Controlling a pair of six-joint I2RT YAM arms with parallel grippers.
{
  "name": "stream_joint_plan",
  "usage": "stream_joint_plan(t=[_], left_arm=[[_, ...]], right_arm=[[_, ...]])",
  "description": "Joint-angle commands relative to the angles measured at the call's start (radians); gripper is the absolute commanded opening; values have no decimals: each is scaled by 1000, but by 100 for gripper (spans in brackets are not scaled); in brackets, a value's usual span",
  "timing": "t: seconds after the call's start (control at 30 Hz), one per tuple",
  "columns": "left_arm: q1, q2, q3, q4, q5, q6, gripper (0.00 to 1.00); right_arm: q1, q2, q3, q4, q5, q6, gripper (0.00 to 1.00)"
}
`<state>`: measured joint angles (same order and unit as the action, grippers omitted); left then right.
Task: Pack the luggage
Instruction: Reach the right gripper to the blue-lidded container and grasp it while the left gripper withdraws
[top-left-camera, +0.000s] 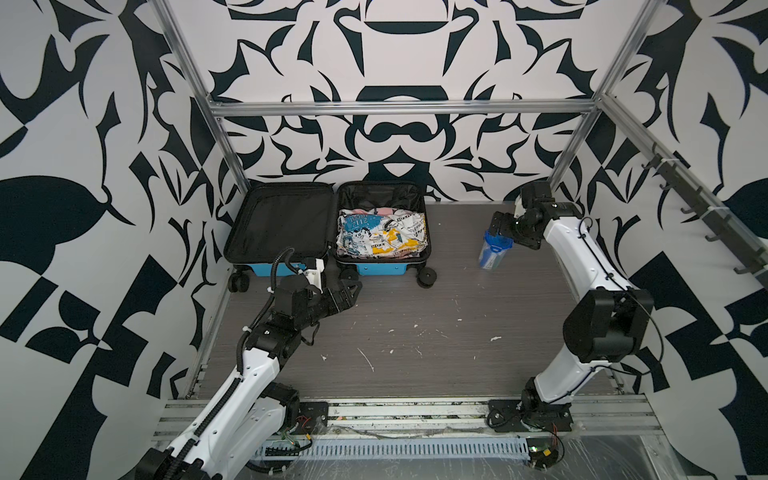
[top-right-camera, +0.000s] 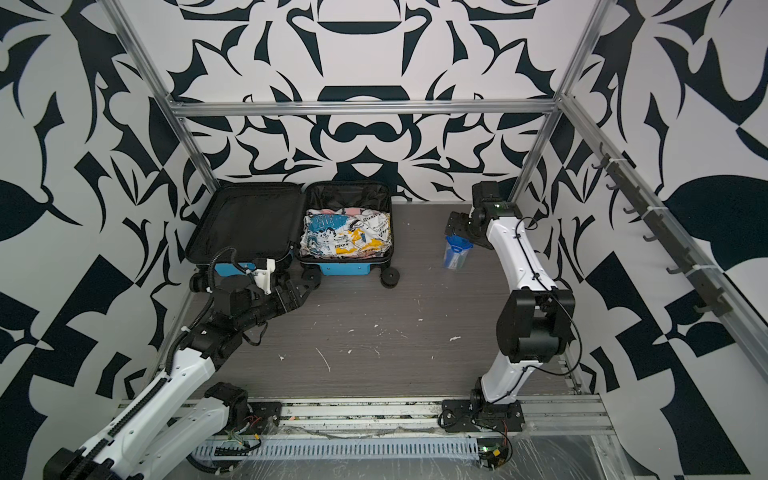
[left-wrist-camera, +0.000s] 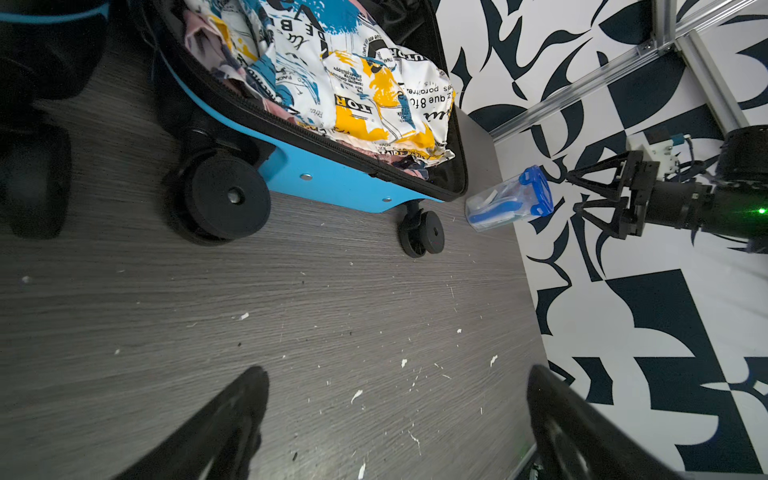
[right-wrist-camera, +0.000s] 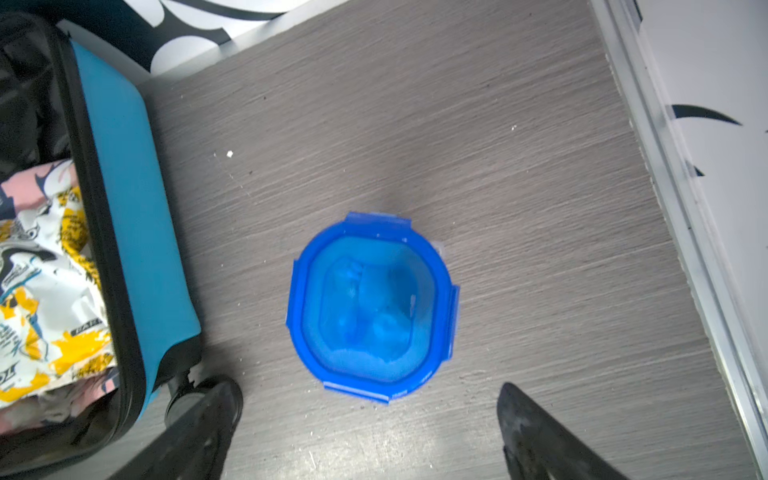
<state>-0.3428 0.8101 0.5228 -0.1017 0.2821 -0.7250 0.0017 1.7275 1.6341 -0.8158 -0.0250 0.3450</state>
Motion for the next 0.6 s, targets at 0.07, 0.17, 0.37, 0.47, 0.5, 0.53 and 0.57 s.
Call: stream_joint_plan(t=[0.07,0.17,0.37,0.47,0.5,0.53,0.57], left_arm=[[-2,16,0,-17,-24,7,99],[0,25,-1,-13,-33,10,99],[-1,34,-13,6,-46,4,99],[0,36,-18,11,-48,3,99],[0,37,-21,14,-48,2,99],[-1,37,-23,16,-48,1,99],[-1,37,-28,21,-49,-2,99]], right_arm=[[3,32,74,-37,57,16,100],[4,60,87,-41,52,11,100],[11,111,127,-51,37,11,100],[19,131,139,-55,37,11,100],[21,139,142,-56,37,11,100],[23,145,143,-57,37,11,100],[25,153,144,-55,36,11,100]])
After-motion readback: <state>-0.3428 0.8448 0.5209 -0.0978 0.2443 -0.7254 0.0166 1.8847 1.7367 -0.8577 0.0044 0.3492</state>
